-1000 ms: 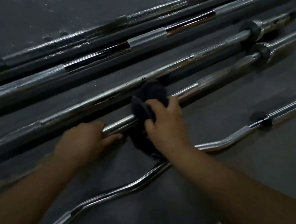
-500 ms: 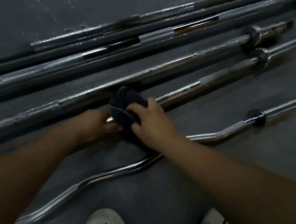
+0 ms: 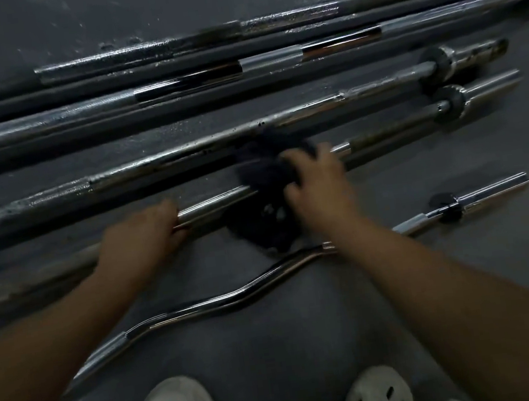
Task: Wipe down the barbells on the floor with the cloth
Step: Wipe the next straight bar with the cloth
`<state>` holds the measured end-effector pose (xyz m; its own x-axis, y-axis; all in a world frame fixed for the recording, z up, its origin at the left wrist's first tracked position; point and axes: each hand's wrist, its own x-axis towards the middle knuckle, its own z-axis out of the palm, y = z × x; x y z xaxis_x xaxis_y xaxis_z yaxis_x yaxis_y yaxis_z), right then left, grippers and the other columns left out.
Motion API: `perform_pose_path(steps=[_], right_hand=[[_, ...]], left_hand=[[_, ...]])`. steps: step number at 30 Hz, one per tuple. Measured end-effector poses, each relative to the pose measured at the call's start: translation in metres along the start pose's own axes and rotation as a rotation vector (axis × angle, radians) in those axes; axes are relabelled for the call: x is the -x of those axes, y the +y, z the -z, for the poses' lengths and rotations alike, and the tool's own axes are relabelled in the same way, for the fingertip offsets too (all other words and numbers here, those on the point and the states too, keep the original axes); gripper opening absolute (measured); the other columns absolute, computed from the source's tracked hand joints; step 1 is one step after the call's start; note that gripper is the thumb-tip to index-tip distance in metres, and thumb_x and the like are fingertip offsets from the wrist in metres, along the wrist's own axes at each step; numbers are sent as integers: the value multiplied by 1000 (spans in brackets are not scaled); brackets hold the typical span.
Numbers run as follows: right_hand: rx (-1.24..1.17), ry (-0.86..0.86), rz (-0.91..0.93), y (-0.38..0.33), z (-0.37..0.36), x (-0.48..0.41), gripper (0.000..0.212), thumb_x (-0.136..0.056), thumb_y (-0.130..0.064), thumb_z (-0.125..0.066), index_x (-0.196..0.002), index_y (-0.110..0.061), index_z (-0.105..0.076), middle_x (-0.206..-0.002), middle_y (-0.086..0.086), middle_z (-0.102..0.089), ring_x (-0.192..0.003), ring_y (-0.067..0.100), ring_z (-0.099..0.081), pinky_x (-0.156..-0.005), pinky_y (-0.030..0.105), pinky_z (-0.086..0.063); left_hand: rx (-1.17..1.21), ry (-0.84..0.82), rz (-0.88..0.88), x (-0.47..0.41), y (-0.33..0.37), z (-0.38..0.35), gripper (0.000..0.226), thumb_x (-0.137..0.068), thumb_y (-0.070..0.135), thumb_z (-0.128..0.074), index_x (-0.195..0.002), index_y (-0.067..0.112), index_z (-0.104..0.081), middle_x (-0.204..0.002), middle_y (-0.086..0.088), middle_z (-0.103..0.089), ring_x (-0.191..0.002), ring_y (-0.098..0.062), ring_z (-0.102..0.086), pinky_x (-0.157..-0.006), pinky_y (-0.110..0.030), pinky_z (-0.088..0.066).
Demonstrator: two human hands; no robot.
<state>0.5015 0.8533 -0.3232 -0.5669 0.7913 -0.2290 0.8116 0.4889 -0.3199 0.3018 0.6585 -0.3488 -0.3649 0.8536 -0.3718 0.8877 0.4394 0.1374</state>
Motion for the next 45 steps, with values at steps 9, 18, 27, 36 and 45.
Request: perform_pose_path(steps=[9,18,27,36,45], right_hand=[[-100,-113,117,-68,-30,30,55,-82,-25,-66,-135,-33,-53,-127,16,-41,-110,40,-50,-93,44,-50],[-15,71,-131,-48,-33,23,50,-80,-23,-65,-129,-29,-56,-125,21,-44,-105,43,-51,-90,44,-47],[-26,188,-314,15,-7,2,57,-85,-22,-60,-140,-29,-50,-135,20,-39,-119,42,-47,-102,41,-42],[127,-6,31,-1,-2,3,50,-80,-23,-63,-129,-34,-59,-148,12,-32,-131,40,-36,-102,49,-47],[32,-61,366,-68,-35,30,44,-62,-23,-77,-104,-17,-64,-129,14,-52,-107,38,-51,-80,46,-53]], left_hand=[[39,-85,-10,-16,-15,3,45,-78,73,-55,-87,30,-47,-86,0,-65,-79,-26,-64,-61,-31,-46],[228,-306,-37,-32,-23,13,67,-64,91,-45,-95,34,-60,-93,1,-67,-84,-20,-64,-69,-31,-48],[356,-450,-16,-31,-12,19,41,-77,72,-55,-89,33,-55,-90,-2,-60,-82,-22,-56,-70,-29,-39],[407,-624,9,-39,-15,21,36,-80,54,-72,-99,25,-64,-84,-4,-71,-76,-27,-67,-66,-30,-52],[377,-450,18,-29,-2,15,46,-80,61,-65,-111,28,-63,-103,-5,-70,-91,-24,-65,-74,-30,-48]])
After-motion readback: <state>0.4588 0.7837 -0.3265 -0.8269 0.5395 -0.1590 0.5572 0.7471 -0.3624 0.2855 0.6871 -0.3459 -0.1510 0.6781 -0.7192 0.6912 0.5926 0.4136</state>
